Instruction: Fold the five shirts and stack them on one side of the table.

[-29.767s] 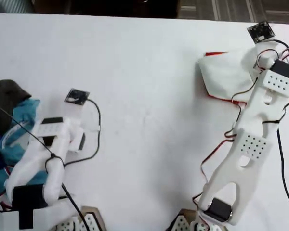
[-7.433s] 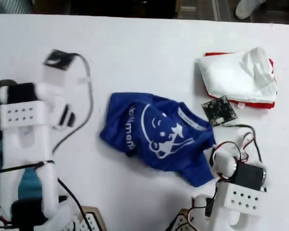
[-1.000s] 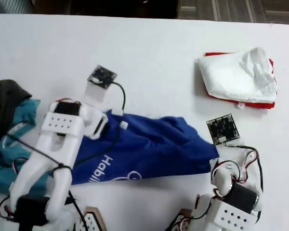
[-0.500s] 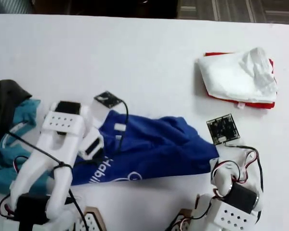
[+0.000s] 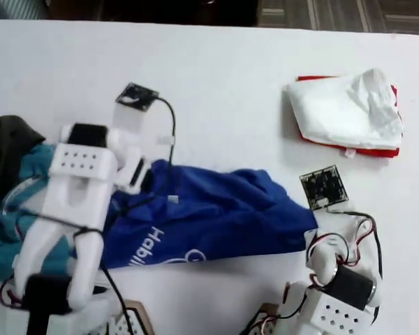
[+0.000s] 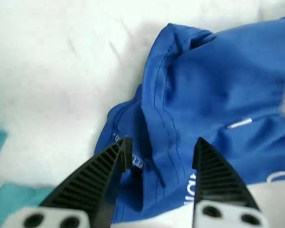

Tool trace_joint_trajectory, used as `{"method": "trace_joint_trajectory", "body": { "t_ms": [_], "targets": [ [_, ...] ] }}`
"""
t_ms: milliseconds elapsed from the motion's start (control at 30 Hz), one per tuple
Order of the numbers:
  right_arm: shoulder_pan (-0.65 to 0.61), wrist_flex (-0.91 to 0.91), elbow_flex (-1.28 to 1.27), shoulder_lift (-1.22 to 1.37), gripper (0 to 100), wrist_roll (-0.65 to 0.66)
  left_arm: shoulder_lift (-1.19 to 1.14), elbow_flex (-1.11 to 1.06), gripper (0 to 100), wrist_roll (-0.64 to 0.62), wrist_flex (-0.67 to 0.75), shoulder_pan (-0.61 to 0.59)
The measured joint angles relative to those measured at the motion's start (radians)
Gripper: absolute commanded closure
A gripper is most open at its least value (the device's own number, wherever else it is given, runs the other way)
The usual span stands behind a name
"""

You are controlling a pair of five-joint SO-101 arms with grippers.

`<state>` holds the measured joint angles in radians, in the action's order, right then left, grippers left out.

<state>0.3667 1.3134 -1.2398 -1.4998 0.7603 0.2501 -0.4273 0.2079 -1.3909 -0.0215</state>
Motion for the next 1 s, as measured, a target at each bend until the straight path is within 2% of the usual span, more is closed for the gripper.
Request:
{"method": "trace_joint_trajectory", "body": {
  "t_ms": [133, 433, 767, 1000],
  "targets": [
    [0.0, 0.0, 0.0, 0.0, 97.9, 0.0, -0.095, -0.005, 77, -0.003, 0.052, -0.005],
    [0.0, 0.0, 0.0, 0.0, 97.9, 0.0, -0.259, 0.0, 77, -0.005, 0.061, -0.003],
    [0.0, 0.0, 0.0, 0.0, 97.9, 0.0, -0.213, 0.077, 77, -0.005, -0.155, -0.003],
    [0.0, 0.0, 0.0, 0.0, 97.9, 0.0, -0.212, 0.026, 77, -0.005, -0.137, -0.003]
  ]
}}
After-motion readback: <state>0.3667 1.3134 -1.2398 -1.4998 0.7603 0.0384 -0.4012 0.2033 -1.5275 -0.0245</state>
